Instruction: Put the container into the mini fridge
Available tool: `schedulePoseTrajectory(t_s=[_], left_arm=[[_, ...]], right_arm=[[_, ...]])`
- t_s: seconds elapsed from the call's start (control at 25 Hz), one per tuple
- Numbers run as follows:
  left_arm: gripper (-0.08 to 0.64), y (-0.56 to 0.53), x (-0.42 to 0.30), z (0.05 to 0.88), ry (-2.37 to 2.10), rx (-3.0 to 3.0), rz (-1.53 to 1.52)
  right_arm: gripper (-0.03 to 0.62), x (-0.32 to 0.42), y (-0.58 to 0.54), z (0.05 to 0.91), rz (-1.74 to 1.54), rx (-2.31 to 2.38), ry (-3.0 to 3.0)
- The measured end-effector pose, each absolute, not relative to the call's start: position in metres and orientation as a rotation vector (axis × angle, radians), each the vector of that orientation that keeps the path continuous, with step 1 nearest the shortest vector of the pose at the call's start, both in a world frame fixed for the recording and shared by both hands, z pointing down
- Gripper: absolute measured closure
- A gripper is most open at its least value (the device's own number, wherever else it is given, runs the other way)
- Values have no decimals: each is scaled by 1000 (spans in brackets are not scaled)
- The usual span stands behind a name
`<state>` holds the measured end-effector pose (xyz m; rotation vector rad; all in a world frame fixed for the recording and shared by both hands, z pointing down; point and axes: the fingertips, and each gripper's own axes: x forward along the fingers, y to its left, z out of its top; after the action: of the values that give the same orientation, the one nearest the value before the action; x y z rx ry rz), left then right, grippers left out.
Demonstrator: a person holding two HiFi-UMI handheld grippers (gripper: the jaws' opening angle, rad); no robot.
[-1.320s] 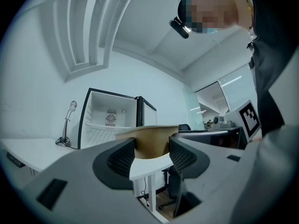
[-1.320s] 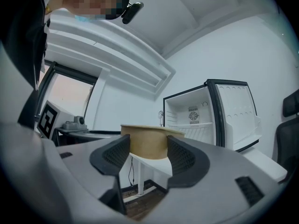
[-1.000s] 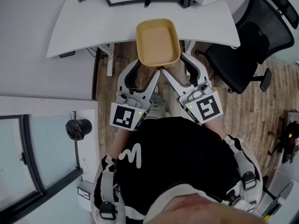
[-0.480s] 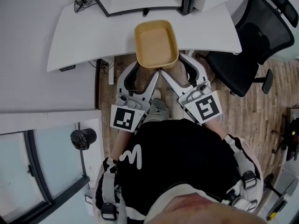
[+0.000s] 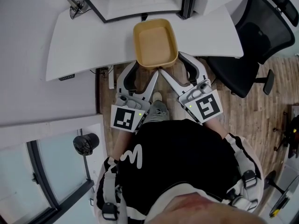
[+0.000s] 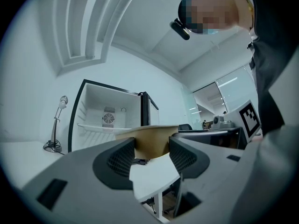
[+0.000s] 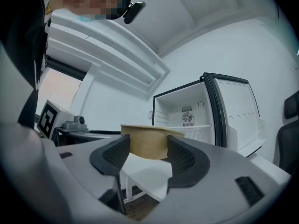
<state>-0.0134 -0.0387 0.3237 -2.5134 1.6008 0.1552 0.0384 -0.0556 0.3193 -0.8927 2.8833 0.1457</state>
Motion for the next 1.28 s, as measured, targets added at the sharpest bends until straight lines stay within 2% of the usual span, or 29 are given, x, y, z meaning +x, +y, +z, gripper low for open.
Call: schedulePoseTrajectory(t_s=[1.28], left_arm=[[330,-142,-65,305,1534,-2542,148]], right_arm=[[333,-12,-157,300,158,-966,2870]])
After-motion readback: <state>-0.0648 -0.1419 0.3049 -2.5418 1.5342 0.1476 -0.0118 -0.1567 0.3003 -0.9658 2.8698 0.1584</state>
